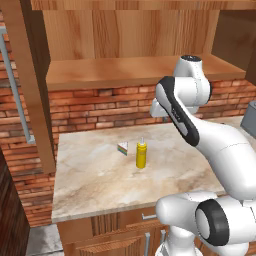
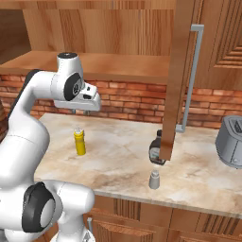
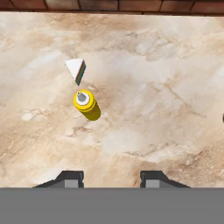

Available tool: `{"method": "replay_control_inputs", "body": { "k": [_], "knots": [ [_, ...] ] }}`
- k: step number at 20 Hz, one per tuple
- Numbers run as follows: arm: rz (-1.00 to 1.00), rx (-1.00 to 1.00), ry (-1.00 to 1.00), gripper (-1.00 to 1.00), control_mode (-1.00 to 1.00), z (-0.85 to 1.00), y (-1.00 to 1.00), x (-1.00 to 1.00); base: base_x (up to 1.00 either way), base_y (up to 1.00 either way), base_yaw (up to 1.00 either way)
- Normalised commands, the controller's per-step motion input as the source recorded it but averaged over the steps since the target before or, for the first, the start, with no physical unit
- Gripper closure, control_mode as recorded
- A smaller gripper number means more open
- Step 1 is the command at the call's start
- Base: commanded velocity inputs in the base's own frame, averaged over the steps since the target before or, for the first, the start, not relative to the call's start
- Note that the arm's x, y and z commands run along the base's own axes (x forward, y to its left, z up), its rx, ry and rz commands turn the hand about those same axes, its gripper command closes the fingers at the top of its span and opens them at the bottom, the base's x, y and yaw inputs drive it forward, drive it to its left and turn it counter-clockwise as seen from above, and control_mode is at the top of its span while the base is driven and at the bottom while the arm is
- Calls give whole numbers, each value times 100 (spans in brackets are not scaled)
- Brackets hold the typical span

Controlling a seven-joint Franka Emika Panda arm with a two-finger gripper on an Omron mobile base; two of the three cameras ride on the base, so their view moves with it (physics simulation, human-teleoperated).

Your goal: There are various items on the counter. Only move the condiments/shakers into the cabinet.

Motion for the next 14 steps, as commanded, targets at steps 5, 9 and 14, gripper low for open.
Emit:
{"method": "replay_control_inputs", "body": {
  "k": [5, 9, 14],
  "knots": [
    [0, 0, 0, -100, -100, -12, 0, -21, 0, 0, 0],
    [0, -2, 0, -100, -100, -52, 5, -42, 0, 0, 0],
    [0, -1, 0, -100, -100, -80, 10, -31, 0, 0, 0]
  ]
}}
